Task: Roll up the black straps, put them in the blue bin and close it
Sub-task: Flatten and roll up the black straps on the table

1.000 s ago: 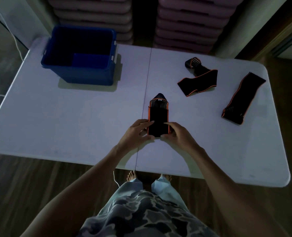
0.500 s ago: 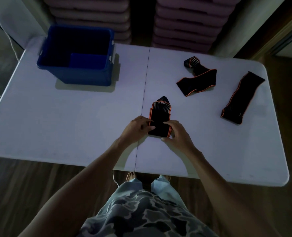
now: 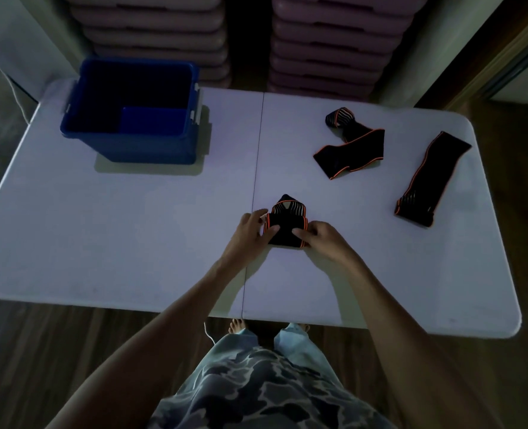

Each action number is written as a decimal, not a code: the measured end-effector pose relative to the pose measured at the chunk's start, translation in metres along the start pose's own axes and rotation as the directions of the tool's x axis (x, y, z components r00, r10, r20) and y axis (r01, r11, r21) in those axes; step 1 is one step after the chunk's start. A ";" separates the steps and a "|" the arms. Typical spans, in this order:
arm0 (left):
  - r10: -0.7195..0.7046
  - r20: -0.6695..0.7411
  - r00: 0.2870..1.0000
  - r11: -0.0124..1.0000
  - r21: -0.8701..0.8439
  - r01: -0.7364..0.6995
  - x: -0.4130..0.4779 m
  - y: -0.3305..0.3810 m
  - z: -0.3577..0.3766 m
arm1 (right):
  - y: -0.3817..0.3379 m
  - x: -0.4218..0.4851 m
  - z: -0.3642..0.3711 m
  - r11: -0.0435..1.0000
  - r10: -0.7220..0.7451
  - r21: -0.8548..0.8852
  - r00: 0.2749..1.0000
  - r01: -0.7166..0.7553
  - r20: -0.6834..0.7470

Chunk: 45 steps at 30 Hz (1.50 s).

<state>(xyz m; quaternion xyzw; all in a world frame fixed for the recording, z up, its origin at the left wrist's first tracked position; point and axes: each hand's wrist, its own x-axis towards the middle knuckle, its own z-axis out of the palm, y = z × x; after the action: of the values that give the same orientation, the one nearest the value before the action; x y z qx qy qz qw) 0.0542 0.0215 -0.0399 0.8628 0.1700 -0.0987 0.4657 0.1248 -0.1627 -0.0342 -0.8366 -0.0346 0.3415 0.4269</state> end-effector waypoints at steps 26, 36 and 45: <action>-0.417 -0.663 0.622 0.907 -0.348 0.237 -0.003 -0.173 -0.227 | -0.216 0.082 0.281 0.950 -0.291 -0.078 0.949 0.302 0.124; -0.422 -0.626 0.656 0.903 -0.350 0.248 0.007 -0.181 -0.258 | -0.232 0.095 0.299 0.953 -0.304 0.030 0.945 0.303 0.116; -0.100 -0.769 0.632 0.989 -0.149 -0.025 -0.015 -0.113 -0.194 | -0.192 0.043 0.196 0.966 -0.177 0.178 0.981 0.188 -0.075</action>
<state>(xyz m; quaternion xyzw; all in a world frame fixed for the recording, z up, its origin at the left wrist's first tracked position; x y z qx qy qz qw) -0.0010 0.2379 -0.0158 0.7816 0.3777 0.2838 0.4073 0.0844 0.1093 0.0050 -0.7965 -0.0671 0.2778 0.5328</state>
